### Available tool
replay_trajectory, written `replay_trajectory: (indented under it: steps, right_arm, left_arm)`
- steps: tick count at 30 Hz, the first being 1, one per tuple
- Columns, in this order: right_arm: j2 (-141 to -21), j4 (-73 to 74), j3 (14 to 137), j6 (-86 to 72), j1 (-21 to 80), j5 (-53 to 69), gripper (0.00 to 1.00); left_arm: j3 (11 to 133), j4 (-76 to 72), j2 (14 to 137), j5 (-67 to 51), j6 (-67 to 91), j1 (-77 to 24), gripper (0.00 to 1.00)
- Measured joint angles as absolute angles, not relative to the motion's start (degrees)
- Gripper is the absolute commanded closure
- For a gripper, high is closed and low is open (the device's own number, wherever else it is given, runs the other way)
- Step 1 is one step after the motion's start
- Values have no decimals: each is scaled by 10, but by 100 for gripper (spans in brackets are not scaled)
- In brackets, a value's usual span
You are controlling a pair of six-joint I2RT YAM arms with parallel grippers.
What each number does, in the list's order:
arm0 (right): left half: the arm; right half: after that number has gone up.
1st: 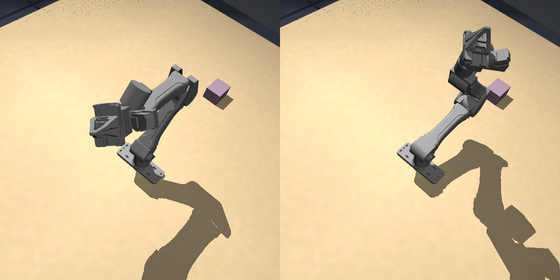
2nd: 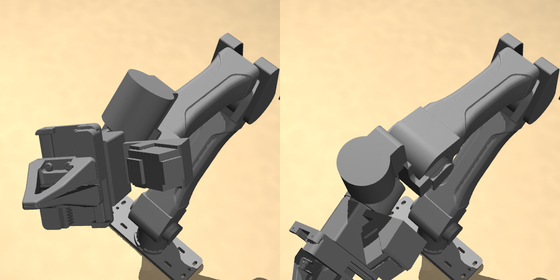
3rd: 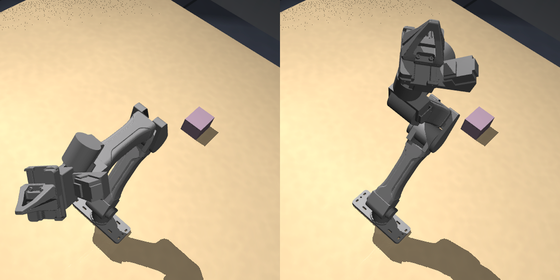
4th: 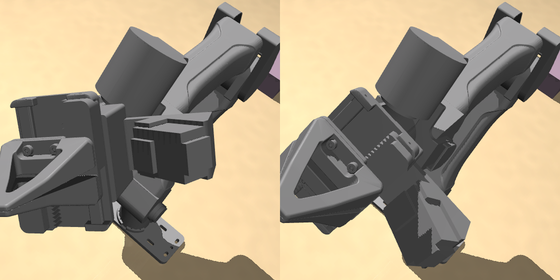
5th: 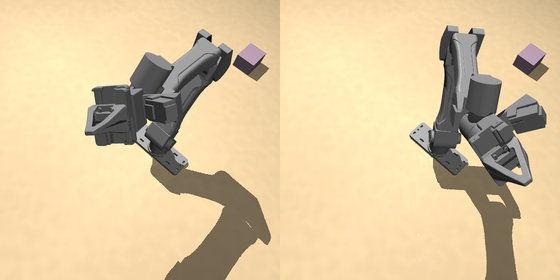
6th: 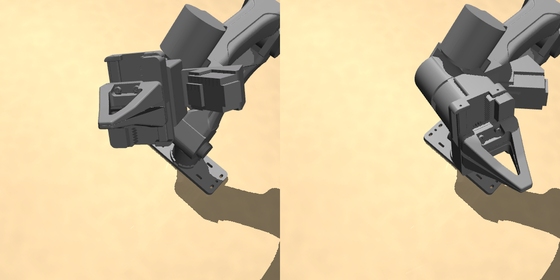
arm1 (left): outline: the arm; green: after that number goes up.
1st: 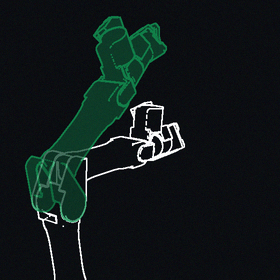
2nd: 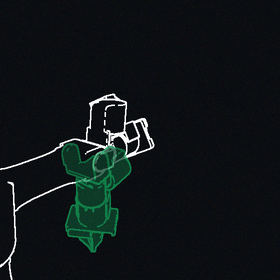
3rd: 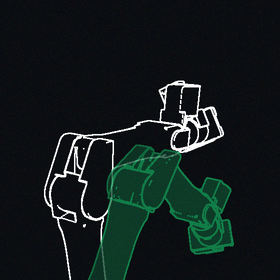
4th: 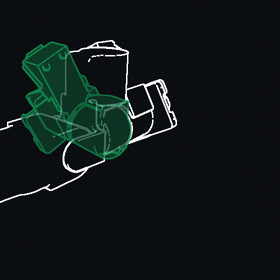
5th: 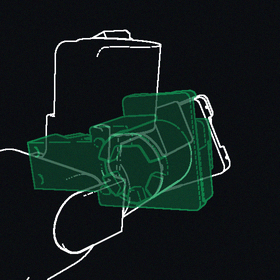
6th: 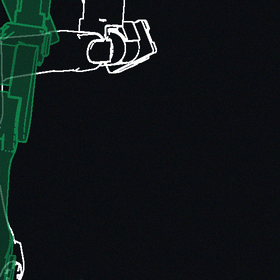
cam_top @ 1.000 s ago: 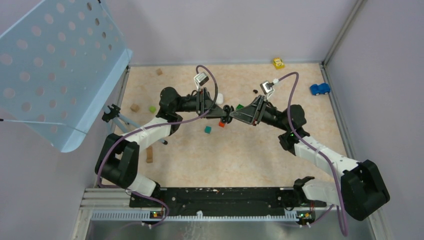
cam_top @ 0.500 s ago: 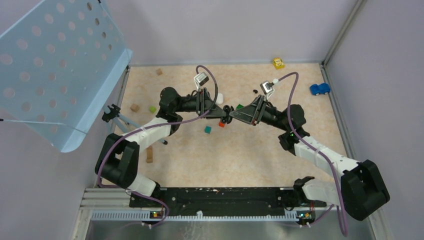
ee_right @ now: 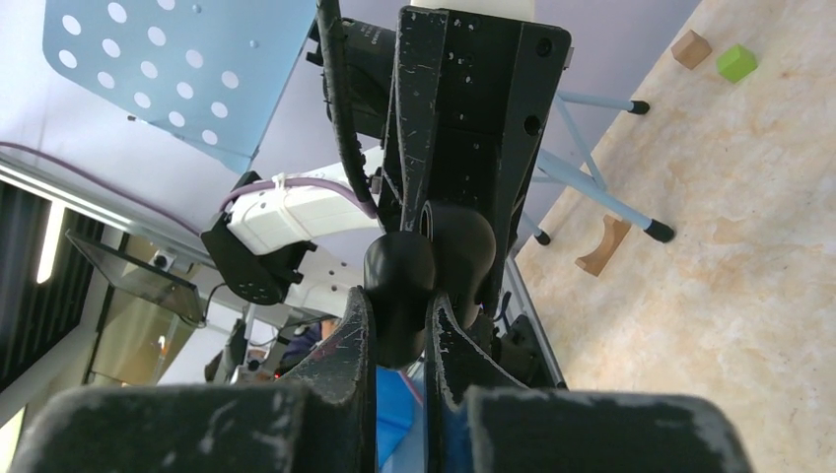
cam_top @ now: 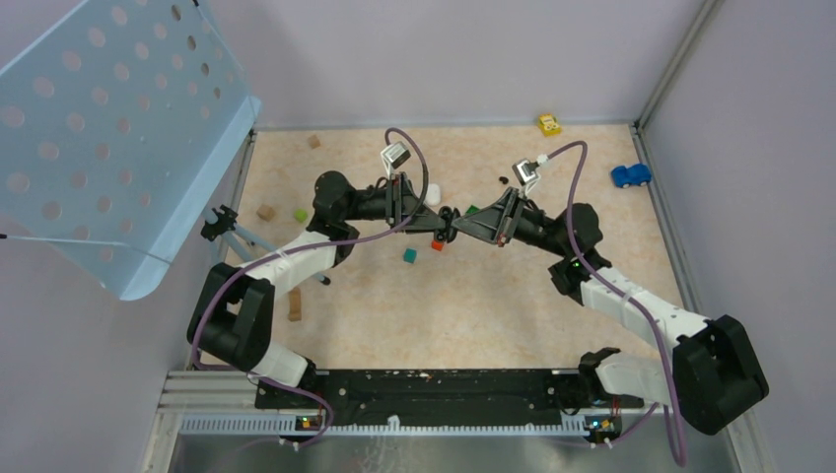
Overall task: Insert the wireless bluetooth earbuds into the charging case
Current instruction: Pass from the left arm to the right, then pick up the right earbud from the corner of the board.
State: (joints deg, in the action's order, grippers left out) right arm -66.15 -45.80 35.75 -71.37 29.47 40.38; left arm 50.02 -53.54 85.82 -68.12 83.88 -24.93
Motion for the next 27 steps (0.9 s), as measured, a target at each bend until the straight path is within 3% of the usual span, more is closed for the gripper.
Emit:
replay_trajectory:
  steps: [3,7,13,16,21,27]
  right_arm:
    - [-662,-456,357,-714,295,402,100]
    - [-658,-444,357,-712,295,399,100]
    - [-638,-370,356,-678,289,384,100]
    - [-611,-336,343,-665,267,385,100]
    - [-539,-250,317,-635,180,394,100]
    - [-488,-136,315,-590,93,416,100]
  left_arm:
    - [500,-536,858,-681,839,-248,83]
    - [500,-531,858,-682,835,-248,55]
    - [515,-443,858,-699,777,-242,45]
    - [554,-340,857,-710,705,-221,35]
    - [655,-107,853,-703,530,-172,33]
    - [737,134,854,-565,328,-169,25]
